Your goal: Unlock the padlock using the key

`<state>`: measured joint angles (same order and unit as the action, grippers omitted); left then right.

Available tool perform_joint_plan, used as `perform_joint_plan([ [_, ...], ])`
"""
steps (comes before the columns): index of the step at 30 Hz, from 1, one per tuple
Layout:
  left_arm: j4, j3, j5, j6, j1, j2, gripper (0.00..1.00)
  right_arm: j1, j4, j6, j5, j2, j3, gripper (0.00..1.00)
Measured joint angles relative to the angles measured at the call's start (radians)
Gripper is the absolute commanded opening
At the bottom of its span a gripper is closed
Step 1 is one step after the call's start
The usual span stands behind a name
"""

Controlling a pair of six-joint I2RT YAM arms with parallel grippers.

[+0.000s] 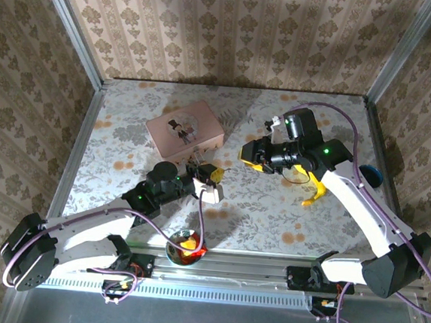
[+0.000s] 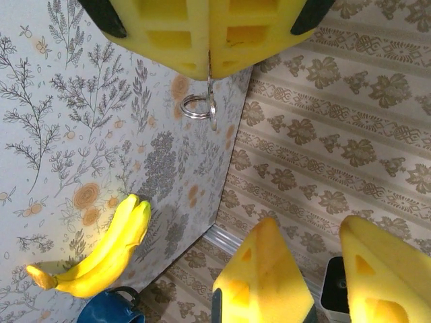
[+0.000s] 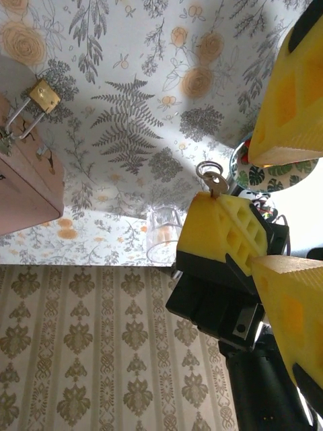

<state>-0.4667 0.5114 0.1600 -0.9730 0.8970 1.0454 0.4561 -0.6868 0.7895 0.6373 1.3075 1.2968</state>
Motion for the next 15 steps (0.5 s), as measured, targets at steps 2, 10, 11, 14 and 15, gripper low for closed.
perform_joint_plan([
  [2, 0.0, 0.0, 0.004, -0.002, 0.0, 0.0, 0.0, 0.002, 0.004, 0.008, 0.004, 0.0, 0.0, 0.39],
  [10, -0.013, 0.0, 0.02, -0.008, 0.001, 0.0, 0.0, 0.009, 0.055, 0.053, 0.027, 0.001, -0.053, 0.35],
  [11, -0.013, 0.0, 0.023, -0.008, 0.001, 0.0, 0.0, 0.013, 0.064, 0.06, 0.03, 0.003, -0.069, 0.35],
  [14, -0.013, 0.0, 0.027, -0.008, 0.001, 0.0, 0.0, 0.026, 0.086, 0.079, 0.038, 0.023, -0.089, 0.35],
  [15, -0.013, 0.0, 0.027, -0.008, 0.001, 0.0, 0.0, 0.033, 0.094, 0.08, 0.041, 0.033, -0.089, 0.35],
])
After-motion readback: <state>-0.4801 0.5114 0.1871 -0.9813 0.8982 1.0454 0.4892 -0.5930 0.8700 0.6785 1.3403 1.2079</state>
